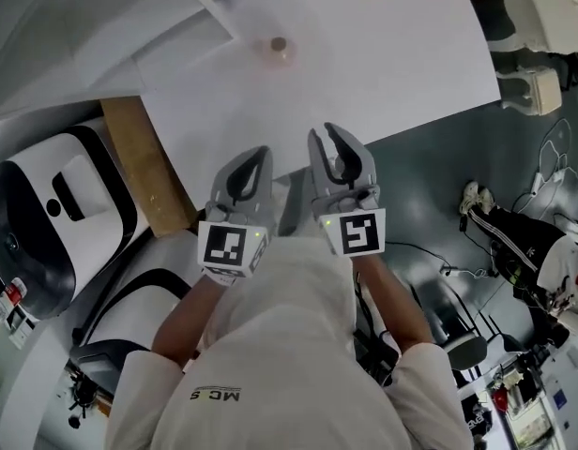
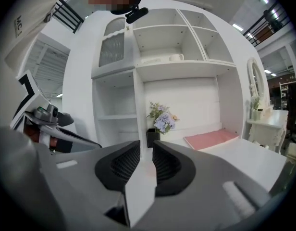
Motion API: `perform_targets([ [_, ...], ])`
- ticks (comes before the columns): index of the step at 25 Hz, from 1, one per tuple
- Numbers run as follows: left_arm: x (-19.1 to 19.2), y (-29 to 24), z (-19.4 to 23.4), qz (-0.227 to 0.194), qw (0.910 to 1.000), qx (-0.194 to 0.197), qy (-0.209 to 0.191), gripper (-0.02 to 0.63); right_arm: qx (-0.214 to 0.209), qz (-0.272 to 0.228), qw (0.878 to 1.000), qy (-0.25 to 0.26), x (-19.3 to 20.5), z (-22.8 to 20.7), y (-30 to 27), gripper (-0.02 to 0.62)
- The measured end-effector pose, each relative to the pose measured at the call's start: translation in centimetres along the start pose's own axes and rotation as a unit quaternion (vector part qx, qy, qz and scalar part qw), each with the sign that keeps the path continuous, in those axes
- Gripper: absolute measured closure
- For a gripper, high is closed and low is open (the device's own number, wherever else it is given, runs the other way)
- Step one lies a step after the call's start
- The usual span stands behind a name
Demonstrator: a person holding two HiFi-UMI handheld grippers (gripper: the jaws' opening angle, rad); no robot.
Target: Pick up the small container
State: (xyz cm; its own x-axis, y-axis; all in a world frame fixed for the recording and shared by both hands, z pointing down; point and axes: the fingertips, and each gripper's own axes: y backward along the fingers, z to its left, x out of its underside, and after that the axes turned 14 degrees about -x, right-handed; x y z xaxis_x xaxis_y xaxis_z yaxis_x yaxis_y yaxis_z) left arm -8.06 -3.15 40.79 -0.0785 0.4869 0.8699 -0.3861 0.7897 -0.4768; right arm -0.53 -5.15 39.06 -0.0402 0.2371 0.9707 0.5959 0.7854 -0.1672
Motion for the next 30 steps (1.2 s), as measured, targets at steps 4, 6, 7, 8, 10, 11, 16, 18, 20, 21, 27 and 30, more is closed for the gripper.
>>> perform_targets([
  [4,0.5,-1.4,1.7,-0.008,0.9996,-0.023,0.011,0.604,-0.014,0.004,1.000,-0.006,1.7,-0.8,-2.8,0.526],
  [6,0.8,-2.3,2.2,-0.012,0.9995,-0.027,0.014,0.604,-0.019,0.006,1.000,-0.001,2.4,-1.5,-4.1,0.526],
  [7,1.0,-2.7,2.5,-0.013,0.9994,-0.029,0.016,0.604,-0.021,0.007,1.000,0.003,2.7,-1.7,-4.8,0.525],
  [8,1.3,-3.2,2.8,-0.011,0.9993,-0.032,0.017,0.604,-0.023,0.007,1.000,0.006,3.1,-2.0,-5.5,0.517],
  [10,1.9,-4.4,3.7,-0.009,0.9990,-0.039,0.018,0.604,-0.027,0.008,1.000,0.009,4.0,-2.7,-7.1,0.501],
  [11,2.2,-5.0,4.0,-0.009,0.9989,-0.041,0.020,0.604,-0.028,0.008,1.000,0.010,4.4,-3.1,-7.8,0.486],
  [16,3.7,-7.2,5.0,0.000,0.9984,-0.053,0.018,0.604,-0.039,0.009,0.999,0.015,5.9,-4.4,-10.2,0.466],
  [18,4.4,-8.0,5.4,0.005,0.9981,-0.059,0.017,0.606,-0.045,0.008,0.999,0.018,6.6,-4.7,-11.1,0.466],
  [20,4.8,-8.5,5.7,0.007,0.9978,-0.064,0.018,0.604,-0.049,0.008,0.999,0.022,7.2,-5.0,-11.9,0.460],
  [21,5.0,-8.8,5.8,0.006,0.9977,-0.064,0.020,0.604,-0.050,0.008,0.998,0.025,7.5,-5.3,-12.3,0.448],
  [27,6.3,-10.0,6.1,0.017,0.9973,-0.068,0.022,0.604,-0.044,-0.005,0.999,0.010,8.8,-6.4,-14.5,0.353],
  [30,6.1,-10.5,6.1,0.017,0.9970,-0.070,0.028,0.604,-0.045,0.001,0.999,0.011,9.0,-6.9,-15.4,0.351],
])
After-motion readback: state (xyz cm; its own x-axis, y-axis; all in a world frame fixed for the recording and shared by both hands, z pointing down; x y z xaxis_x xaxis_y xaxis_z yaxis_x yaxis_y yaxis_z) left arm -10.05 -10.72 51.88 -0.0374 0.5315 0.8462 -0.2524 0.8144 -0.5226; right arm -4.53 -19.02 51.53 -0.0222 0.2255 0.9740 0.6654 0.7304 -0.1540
